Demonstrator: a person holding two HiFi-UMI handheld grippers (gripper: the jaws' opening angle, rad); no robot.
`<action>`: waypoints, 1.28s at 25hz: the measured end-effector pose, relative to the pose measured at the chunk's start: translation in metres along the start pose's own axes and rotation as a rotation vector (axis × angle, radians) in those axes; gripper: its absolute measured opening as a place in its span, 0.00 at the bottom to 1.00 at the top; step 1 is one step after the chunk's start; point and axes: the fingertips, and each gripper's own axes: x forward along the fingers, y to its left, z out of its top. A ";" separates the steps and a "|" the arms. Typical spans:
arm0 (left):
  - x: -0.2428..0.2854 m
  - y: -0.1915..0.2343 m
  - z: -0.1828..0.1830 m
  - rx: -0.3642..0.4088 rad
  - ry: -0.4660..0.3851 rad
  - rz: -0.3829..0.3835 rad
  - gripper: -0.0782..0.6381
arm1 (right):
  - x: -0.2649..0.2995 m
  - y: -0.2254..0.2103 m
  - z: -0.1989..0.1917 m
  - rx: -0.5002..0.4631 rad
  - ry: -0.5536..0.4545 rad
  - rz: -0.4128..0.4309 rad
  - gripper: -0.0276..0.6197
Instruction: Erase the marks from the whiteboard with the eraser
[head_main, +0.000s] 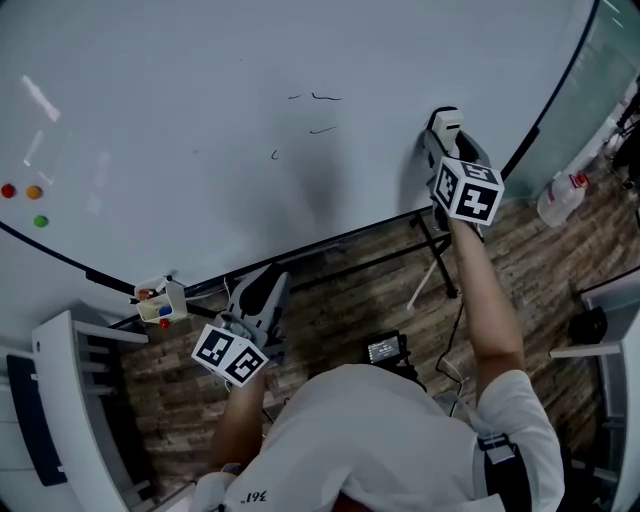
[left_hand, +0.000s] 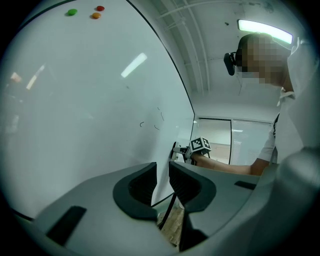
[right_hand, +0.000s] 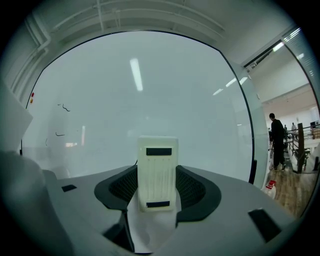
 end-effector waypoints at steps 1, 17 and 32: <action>-0.001 0.001 0.000 0.000 0.001 0.000 0.22 | 0.001 0.000 0.000 0.007 0.001 -0.003 0.43; -0.010 0.009 -0.004 -0.019 0.016 -0.035 0.22 | 0.000 0.011 0.000 0.196 0.044 -0.054 0.43; -0.021 0.023 0.000 -0.024 0.011 -0.050 0.22 | -0.005 0.052 0.017 0.209 0.016 -0.029 0.43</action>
